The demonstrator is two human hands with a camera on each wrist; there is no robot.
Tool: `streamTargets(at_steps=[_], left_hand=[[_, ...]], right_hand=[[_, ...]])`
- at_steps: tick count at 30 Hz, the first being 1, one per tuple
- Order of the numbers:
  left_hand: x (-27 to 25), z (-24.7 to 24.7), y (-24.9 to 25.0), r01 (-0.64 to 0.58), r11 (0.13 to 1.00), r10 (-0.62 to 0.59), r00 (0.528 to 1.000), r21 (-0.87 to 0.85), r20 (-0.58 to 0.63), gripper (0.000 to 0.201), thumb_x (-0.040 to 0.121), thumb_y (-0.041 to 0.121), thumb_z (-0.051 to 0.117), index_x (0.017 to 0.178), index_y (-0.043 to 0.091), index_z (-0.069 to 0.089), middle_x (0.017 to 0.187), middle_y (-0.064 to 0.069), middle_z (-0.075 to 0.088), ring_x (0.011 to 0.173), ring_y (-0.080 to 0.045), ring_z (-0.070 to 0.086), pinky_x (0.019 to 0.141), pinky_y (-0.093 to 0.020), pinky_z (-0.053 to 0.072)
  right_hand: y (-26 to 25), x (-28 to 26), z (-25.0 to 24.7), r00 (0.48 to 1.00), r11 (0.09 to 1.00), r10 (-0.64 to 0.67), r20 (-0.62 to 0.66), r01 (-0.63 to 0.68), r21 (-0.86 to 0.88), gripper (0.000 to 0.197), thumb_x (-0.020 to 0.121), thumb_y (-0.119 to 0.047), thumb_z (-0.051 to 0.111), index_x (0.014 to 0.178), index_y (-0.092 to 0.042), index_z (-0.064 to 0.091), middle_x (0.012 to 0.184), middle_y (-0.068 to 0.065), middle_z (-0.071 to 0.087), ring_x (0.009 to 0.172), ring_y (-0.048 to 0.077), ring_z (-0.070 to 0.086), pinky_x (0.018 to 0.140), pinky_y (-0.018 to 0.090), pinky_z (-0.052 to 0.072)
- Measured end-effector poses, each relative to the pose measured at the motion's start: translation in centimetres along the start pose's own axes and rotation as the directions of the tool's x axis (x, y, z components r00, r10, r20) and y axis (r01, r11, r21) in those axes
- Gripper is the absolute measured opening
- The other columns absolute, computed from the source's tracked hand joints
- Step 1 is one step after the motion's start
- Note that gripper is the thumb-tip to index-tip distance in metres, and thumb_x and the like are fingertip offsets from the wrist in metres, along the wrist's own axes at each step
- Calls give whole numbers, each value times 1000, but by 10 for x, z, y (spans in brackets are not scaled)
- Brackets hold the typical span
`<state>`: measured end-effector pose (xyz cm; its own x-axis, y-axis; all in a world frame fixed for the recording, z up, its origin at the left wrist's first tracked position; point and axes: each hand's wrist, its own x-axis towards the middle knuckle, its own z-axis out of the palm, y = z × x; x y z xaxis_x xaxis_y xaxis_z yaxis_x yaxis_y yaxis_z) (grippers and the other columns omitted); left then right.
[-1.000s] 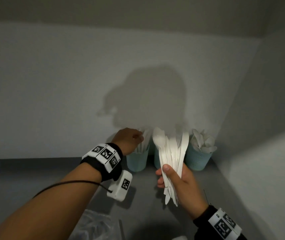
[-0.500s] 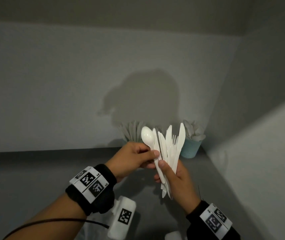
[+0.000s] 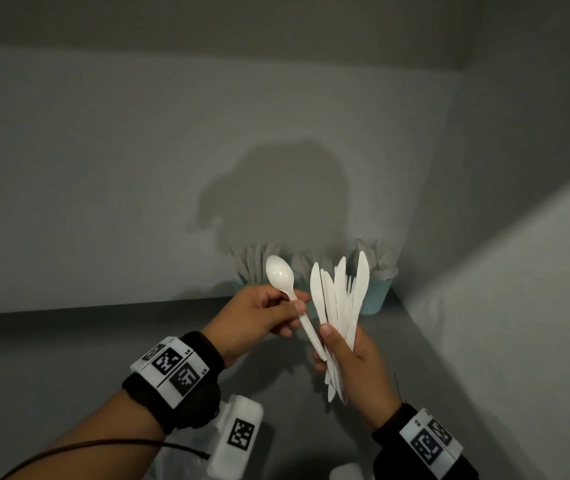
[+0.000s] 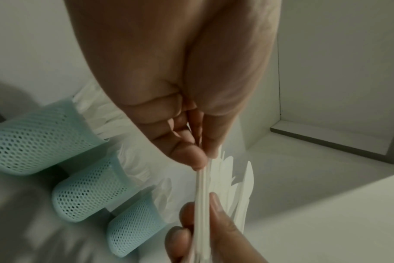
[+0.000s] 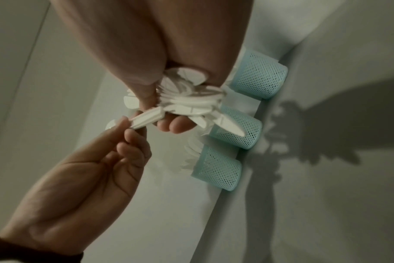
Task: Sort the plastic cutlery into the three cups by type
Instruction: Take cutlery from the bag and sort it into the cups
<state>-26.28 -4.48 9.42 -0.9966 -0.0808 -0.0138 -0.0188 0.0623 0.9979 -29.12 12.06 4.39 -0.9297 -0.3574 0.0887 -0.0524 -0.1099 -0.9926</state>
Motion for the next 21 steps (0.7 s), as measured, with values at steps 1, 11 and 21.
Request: streamTargets(at_steps=[1,11,21], left_hand=[[6,2,1,-16,1000,16,999,-17,-29,18,88,7,62,106,6,67,88,-15,64,68,-9,62,65,-19,54],[118,42,16,-145,985,165,941,89,-295,18,72,28,73,83,14,69,83,-10,73,79,-24,71,84,-41,58],[227,109,-9,-42,753,112,992,657,-65,26,80,27,67,94,5,69,103,-14,71,99,-29,66,83,-30,51]], right_hand=[[1,1,-3,1000,1000,2,-23,-2,0,13,94,-18,50,101,-15,61,71,3,63,58,8,59,55,22,52],[12,28,-59,964,998,66,-259,-60,29,20,93,-19,52,88,-1,59,58,1,58,48,7,52,45,17,48],[-1,37,-103,930,998,27,-365,-45,-42,25,94,-19,50,79,-2,60,63,10,58,47,9,54,46,16,50]])
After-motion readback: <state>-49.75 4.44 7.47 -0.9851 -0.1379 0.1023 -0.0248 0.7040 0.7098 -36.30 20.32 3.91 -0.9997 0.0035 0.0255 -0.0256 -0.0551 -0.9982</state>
